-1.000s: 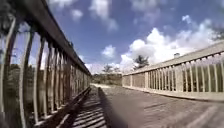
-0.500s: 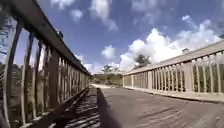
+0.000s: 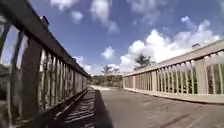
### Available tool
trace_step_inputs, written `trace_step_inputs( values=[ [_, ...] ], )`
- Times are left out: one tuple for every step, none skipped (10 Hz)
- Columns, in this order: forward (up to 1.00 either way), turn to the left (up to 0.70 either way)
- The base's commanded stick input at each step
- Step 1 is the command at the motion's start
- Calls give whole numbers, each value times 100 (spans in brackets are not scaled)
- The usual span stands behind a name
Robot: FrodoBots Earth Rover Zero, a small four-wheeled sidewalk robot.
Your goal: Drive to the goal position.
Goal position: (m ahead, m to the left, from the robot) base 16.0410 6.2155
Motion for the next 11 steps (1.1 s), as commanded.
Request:
trace_step_inputs(
  values=[
    [70,0],
    [70,0],
    [70,0],
    [70,0],
    [70,0],
    [70,0],
    [70,0],
    [70,0],
    [70,0],
    [70,0],
    [70,0]
  ],
)
